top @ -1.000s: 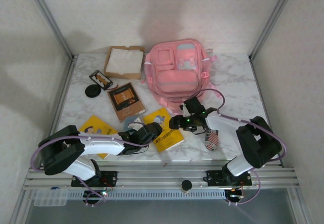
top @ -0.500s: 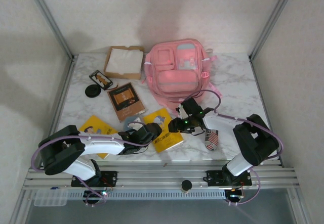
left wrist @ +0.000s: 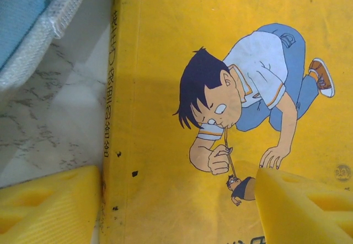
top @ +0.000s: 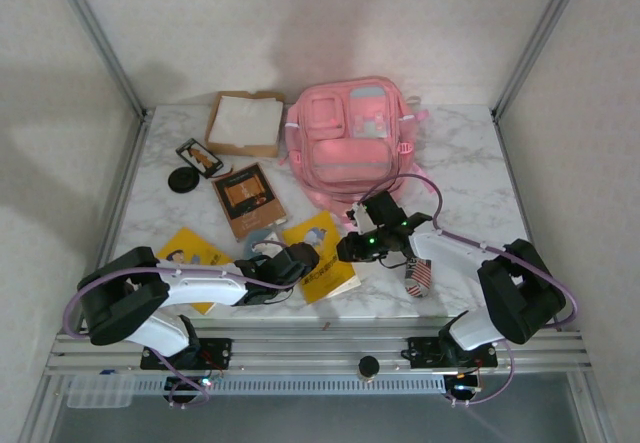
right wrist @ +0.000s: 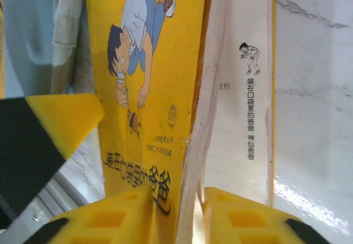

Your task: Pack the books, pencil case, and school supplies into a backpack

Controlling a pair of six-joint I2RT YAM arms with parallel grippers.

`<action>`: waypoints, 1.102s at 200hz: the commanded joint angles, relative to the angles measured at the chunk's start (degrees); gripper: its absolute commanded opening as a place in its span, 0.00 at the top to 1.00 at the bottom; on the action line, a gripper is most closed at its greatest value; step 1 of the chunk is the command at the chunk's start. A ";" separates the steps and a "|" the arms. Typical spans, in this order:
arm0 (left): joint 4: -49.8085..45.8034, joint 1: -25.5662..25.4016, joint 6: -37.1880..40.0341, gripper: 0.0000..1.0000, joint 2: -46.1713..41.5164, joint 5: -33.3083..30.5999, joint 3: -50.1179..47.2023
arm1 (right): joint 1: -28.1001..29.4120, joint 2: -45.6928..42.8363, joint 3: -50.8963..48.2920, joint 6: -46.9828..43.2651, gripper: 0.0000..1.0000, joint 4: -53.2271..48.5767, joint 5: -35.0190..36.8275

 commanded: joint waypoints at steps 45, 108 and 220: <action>-3.59 0.06 0.33 0.27 0.62 -1.44 1.51 | 0.60 -1.83 2.38 -2.21 0.90 -2.79 -2.03; -4.09 0.32 1.44 0.24 -2.99 -1.13 2.28 | 0.34 -4.32 3.65 -0.31 1.00 -2.21 -6.08; -18.47 15.07 17.64 0.00 -37.18 10.39 0.46 | -3.50 -17.69 11.14 9.70 1.00 0.12 -17.75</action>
